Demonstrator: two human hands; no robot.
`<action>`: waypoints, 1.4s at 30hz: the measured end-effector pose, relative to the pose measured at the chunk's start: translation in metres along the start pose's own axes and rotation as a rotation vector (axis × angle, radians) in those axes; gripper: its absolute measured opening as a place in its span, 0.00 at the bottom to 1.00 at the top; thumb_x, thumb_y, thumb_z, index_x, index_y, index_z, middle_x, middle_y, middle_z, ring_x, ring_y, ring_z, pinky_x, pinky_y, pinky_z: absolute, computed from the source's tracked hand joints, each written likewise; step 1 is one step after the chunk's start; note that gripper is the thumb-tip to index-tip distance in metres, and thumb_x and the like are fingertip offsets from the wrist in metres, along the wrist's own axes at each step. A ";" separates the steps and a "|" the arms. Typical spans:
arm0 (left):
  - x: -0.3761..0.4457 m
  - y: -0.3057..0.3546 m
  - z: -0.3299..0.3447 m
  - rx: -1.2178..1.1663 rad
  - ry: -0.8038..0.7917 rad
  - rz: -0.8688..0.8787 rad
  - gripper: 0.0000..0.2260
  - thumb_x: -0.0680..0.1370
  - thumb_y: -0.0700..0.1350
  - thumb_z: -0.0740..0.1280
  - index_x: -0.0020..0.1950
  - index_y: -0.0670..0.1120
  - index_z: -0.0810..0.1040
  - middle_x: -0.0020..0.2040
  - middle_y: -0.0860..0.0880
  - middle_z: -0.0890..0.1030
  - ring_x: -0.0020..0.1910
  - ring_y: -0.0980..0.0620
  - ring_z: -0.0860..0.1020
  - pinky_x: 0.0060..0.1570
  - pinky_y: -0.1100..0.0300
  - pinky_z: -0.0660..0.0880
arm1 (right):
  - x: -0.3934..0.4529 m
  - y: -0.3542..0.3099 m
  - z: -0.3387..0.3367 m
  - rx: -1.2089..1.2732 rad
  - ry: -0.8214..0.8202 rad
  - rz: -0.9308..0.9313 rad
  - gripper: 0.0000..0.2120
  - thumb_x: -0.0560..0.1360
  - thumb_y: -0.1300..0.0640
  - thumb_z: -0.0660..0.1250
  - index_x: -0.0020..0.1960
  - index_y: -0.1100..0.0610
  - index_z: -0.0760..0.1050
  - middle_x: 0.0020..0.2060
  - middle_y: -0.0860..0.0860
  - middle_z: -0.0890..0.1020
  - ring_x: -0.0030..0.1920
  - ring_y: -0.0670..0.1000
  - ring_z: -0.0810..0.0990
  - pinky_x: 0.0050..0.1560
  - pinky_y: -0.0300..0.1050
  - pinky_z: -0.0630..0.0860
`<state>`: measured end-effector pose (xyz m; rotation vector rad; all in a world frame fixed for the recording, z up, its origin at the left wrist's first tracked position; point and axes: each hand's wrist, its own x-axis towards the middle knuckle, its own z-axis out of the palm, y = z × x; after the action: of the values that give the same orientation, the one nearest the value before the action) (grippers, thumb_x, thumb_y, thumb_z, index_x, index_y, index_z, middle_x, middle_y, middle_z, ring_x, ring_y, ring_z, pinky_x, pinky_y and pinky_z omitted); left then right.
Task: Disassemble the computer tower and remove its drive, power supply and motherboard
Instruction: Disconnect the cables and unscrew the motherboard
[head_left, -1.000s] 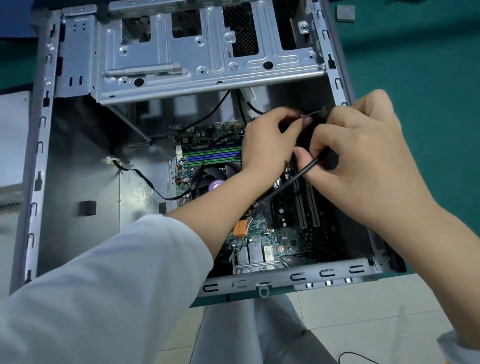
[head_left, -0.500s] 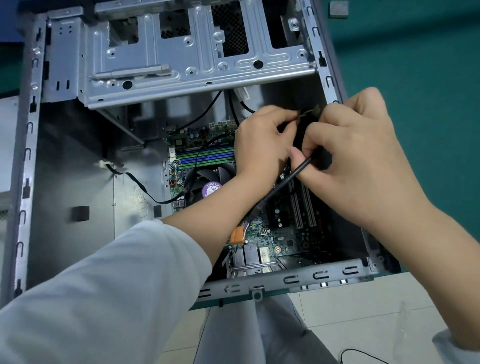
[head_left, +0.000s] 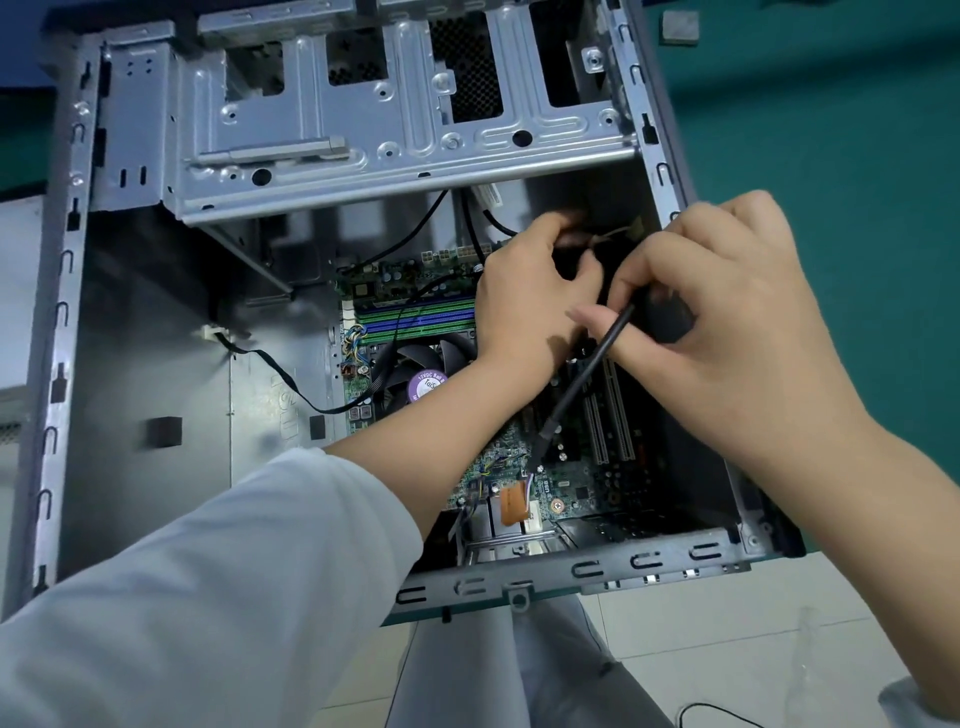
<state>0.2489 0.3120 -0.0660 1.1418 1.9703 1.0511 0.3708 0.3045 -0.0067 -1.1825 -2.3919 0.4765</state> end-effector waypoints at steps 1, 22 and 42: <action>0.001 0.001 -0.002 0.027 -0.026 0.012 0.13 0.73 0.41 0.67 0.57 0.45 0.79 0.49 0.48 0.82 0.49 0.44 0.78 0.48 0.51 0.75 | 0.000 0.000 0.000 -0.016 0.010 -0.015 0.10 0.72 0.49 0.70 0.43 0.56 0.77 0.37 0.48 0.71 0.46 0.54 0.67 0.47 0.59 0.69; -0.001 -0.036 -0.076 0.593 -0.623 0.437 0.20 0.81 0.47 0.57 0.73 0.48 0.67 0.69 0.46 0.72 0.70 0.50 0.66 0.72 0.59 0.55 | -0.012 -0.058 0.013 0.492 -0.181 -0.026 0.07 0.77 0.50 0.64 0.44 0.52 0.72 0.39 0.43 0.76 0.39 0.43 0.76 0.40 0.37 0.72; 0.016 0.014 -0.161 0.493 -0.008 0.617 0.13 0.78 0.39 0.60 0.57 0.46 0.80 0.50 0.56 0.79 0.50 0.58 0.73 0.55 0.61 0.67 | 0.038 -0.028 0.045 0.379 -0.370 0.818 0.10 0.75 0.58 0.61 0.42 0.62 0.78 0.38 0.55 0.81 0.37 0.58 0.81 0.46 0.56 0.80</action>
<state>0.1175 0.2785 0.0228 2.1102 1.9704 0.8448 0.3080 0.3139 -0.0231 -1.9722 -1.8346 1.4308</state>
